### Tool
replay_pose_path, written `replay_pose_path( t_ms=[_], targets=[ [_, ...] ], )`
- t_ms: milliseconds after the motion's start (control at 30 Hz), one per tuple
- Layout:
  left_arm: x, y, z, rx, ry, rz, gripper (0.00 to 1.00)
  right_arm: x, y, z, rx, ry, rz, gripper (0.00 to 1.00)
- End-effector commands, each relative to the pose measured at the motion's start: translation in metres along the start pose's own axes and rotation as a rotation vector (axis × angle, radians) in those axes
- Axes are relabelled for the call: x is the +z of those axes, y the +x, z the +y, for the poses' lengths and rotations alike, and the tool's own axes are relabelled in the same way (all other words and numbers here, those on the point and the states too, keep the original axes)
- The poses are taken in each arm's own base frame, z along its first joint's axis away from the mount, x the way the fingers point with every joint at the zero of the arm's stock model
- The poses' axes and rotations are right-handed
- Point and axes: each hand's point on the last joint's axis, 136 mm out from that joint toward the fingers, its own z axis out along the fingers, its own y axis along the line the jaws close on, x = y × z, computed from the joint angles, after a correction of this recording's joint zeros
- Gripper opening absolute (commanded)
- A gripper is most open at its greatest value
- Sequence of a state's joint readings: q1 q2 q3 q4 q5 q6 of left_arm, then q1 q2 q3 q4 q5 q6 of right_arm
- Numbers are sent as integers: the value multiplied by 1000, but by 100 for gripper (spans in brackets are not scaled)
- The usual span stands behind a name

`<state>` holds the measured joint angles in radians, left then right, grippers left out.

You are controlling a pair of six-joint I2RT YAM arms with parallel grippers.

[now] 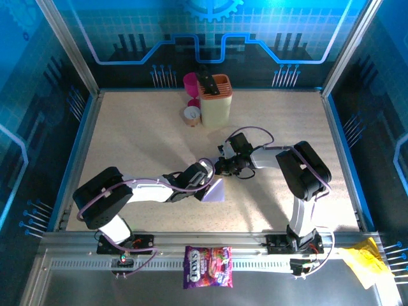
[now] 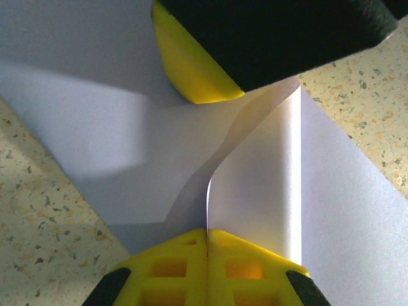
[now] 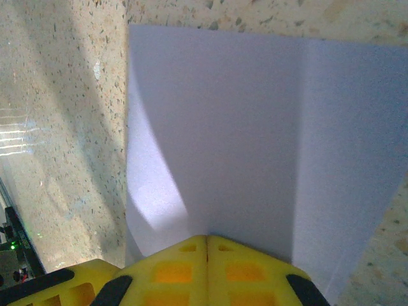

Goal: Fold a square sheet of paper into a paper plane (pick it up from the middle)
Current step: Fold the triangle a second time at the center of the table.

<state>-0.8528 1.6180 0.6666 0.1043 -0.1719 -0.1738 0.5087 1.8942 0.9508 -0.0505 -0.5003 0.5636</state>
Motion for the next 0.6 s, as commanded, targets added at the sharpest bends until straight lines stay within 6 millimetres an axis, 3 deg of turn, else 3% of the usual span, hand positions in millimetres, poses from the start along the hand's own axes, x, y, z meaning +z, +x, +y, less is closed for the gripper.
replay_pose_path(
  t_ms=[0, 200, 400, 567],
  targets=[
    [5, 12, 9, 5, -29, 32, 0, 5, 28, -41, 81, 152, 86, 0],
    [7, 17, 9, 0, -26, 38, 0, -11, 7, -12, 37, 102, 45, 0],
    [7, 20, 9, -6, -22, 43, 0, -41, -19, 19, -10, 51, -36, 3],
    [8, 21, 8, -11, -19, 40, 0, -63, -22, 31, -29, 40, -79, 7]
  ],
)
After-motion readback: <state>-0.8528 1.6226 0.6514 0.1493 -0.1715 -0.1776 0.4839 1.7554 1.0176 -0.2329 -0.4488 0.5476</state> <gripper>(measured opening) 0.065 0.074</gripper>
